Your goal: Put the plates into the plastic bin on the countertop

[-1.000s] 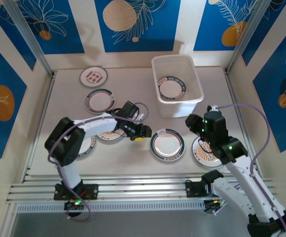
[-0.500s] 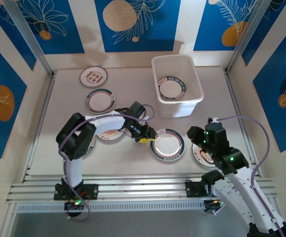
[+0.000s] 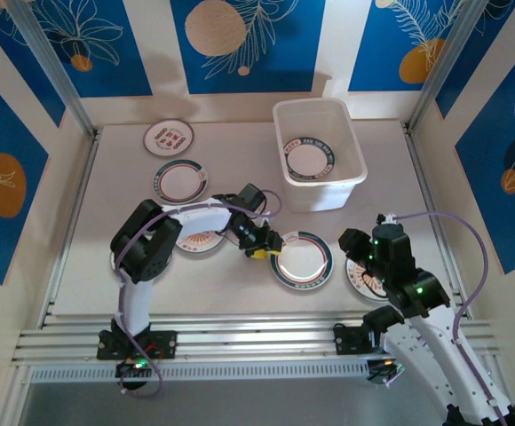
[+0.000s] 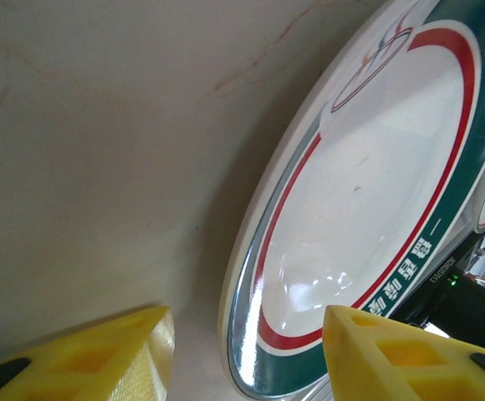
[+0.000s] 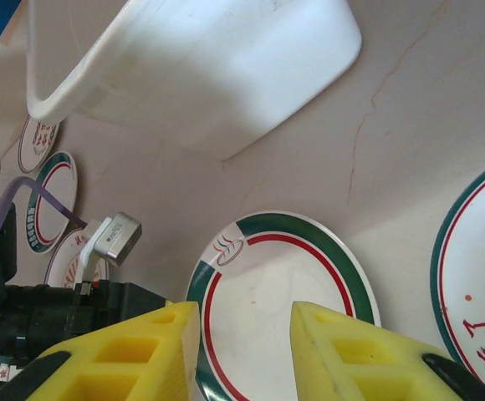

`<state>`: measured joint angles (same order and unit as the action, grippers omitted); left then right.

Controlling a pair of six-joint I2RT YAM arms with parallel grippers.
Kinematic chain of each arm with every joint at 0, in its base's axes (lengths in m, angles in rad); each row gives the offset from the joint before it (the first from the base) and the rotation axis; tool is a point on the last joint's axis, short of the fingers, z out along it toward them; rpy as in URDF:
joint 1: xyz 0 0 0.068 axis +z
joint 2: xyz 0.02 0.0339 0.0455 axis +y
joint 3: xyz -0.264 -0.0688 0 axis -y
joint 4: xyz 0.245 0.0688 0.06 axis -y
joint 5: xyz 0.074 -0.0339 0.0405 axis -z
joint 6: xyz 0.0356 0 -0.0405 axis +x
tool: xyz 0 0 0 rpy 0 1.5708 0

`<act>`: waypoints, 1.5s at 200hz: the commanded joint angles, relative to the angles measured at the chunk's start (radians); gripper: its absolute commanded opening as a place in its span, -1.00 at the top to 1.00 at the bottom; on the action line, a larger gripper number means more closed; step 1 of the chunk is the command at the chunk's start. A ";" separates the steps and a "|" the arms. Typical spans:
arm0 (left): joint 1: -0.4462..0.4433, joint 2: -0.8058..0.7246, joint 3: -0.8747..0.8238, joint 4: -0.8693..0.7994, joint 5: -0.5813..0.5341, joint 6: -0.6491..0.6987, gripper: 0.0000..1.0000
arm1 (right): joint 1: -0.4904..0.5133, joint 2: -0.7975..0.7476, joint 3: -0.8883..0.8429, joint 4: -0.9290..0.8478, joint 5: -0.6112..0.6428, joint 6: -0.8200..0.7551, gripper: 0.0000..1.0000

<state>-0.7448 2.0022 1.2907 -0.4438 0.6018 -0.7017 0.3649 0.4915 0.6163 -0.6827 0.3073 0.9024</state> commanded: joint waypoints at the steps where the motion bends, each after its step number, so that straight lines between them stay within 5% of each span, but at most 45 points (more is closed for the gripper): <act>1: -0.015 0.025 0.045 -0.047 0.021 0.001 -0.01 | -0.010 -0.016 -0.021 -0.009 -0.033 -0.011 0.30; 137: -0.017 0.097 0.105 -0.090 0.042 0.005 0.14 | -0.050 -0.017 -0.044 -0.011 -0.071 -0.006 0.31; 300: -0.016 0.081 0.086 -0.061 0.041 0.002 0.82 | -0.051 -0.052 -0.069 -0.022 -0.070 0.028 0.32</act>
<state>-0.7521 2.0960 1.3888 -0.4904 0.6689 -0.6975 0.3172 0.4522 0.5598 -0.7002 0.2535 0.9184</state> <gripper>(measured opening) 0.103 0.340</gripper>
